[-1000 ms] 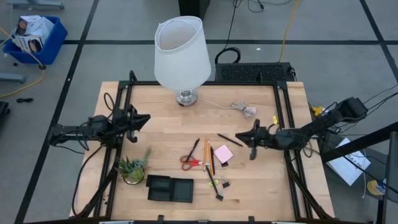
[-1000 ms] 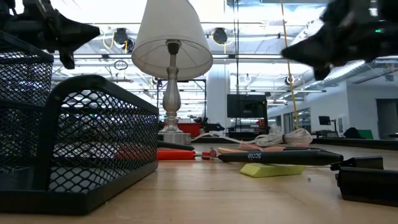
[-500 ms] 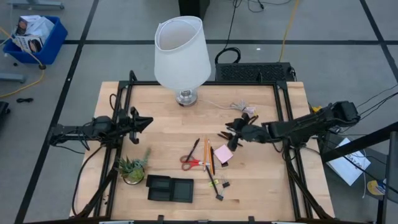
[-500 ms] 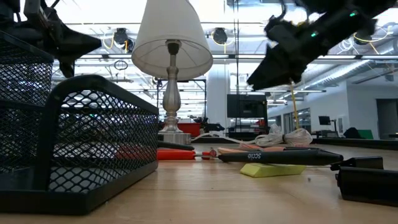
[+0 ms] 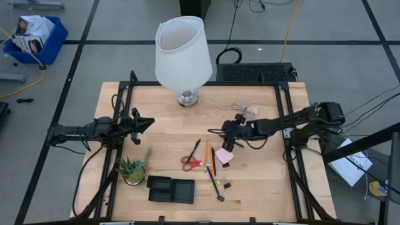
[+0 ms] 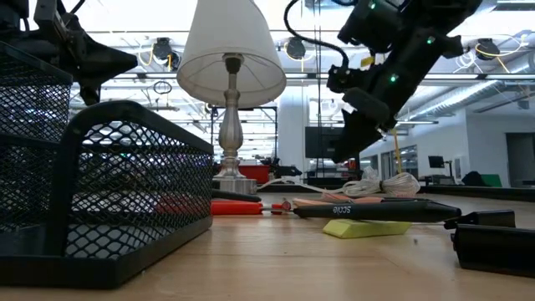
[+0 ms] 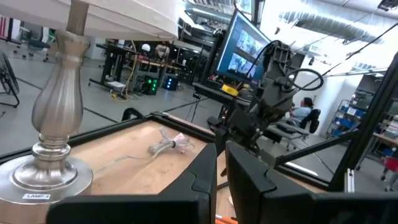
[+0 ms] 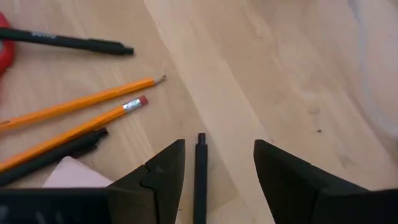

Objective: Pick and place office supplies into organizer
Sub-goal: Put the black pen into the black desk organizer

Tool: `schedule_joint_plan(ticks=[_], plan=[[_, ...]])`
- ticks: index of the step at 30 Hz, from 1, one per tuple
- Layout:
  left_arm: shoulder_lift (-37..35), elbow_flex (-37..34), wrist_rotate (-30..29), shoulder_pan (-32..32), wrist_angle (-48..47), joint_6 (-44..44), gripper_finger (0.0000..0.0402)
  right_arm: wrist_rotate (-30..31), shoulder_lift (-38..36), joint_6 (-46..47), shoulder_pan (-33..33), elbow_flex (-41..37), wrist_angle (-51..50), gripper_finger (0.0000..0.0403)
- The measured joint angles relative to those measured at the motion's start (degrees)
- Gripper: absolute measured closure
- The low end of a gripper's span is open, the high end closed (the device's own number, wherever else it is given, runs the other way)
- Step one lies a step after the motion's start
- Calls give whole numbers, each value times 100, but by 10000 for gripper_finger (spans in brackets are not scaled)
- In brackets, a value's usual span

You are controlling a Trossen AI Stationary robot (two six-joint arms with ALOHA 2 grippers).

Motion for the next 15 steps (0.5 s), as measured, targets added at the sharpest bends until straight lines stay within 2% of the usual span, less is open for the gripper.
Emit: schedule_joint_plan(ticks=[15], plan=[[0,0,-4,0,-10,11,364,-7,814,13,-126,-154,485,226]])
